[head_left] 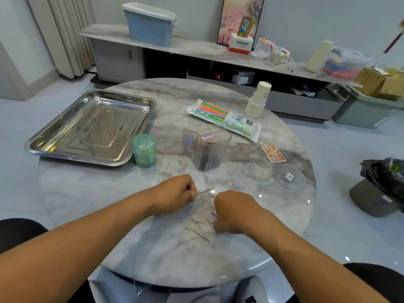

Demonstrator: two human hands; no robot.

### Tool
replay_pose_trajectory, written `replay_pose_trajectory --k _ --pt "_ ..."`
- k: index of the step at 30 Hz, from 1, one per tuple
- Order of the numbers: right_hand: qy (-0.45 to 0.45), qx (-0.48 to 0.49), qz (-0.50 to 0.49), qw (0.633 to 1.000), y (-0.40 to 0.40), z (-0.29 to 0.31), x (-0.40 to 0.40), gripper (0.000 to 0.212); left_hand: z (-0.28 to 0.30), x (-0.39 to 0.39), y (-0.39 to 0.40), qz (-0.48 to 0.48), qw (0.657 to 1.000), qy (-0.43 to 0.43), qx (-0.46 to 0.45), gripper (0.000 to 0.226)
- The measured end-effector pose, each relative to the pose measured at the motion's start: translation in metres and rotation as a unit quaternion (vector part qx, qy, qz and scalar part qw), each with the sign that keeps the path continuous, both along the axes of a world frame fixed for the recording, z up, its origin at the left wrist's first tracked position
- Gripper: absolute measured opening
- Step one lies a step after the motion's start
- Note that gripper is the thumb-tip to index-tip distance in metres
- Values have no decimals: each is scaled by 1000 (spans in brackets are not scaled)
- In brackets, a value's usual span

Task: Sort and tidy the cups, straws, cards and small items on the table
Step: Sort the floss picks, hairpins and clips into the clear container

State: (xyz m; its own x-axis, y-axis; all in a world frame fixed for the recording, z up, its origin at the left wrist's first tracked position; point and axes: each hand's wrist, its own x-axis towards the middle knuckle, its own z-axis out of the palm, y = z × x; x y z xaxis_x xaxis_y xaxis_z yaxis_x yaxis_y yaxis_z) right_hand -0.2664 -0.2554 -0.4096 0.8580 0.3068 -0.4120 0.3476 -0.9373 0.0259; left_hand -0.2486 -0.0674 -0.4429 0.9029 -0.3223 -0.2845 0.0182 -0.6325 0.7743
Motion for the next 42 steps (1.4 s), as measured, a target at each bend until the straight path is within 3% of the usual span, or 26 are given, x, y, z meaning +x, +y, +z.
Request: replay_pose_trajectory --k 3,4,6,8,11,13,17,20,23,27,30,33,37,40,42 --pt "19 177 -139 974 -12 13 20 19 8 0 1 98 980 72 -157 11" --pt "32 280 -201 938 -15 17 25 18 11 1 2 117 967 91 -206 10" --pt "76 476 -294 826 -18 20 30 21 17 2 1 146 938 126 -288 8" --pt "109 598 -315 728 -15 19 31 22 22 3 -2 167 912 153 -343 6" --pt "145 685 -334 631 -8 19 32 31 26 2 -6 174 890 172 -385 7" --pt "156 702 -333 610 -4 19 34 37 27 2 -8 159 898 165 -377 7" --pt "125 669 -285 675 0 20 37 2 27 3 -8 139 916 133 -351 3" --pt "69 661 -266 698 1 29 44 5 25 6 0 131 943 85 -295 2" --pt "-76 642 -223 730 -7 48 61 12 16 11 15 149 979 4 -141 7" --pt "-286 504 -165 798 -12 60 86 7 0 6 32 167 976 -142 20 7" --pt "-295 370 -104 875 1 59 100 14 -16 -5 42 159 960 -223 59 7" --pt "-255 234 -94 933 12 57 106 19 -33 -18 46 146 955 -243 88 31" --pt "-233 274 -135 923 22 53 101 31 -54 -33 43 153 951 -198 184 64" --pt "-255 253 -163 919 33 44 90 72 -64 -33 36 131 947 -194 222 78" --pt "-262 209 -165 928 34 36 88 88 -67 -27 31 105 945 -207 229 80"
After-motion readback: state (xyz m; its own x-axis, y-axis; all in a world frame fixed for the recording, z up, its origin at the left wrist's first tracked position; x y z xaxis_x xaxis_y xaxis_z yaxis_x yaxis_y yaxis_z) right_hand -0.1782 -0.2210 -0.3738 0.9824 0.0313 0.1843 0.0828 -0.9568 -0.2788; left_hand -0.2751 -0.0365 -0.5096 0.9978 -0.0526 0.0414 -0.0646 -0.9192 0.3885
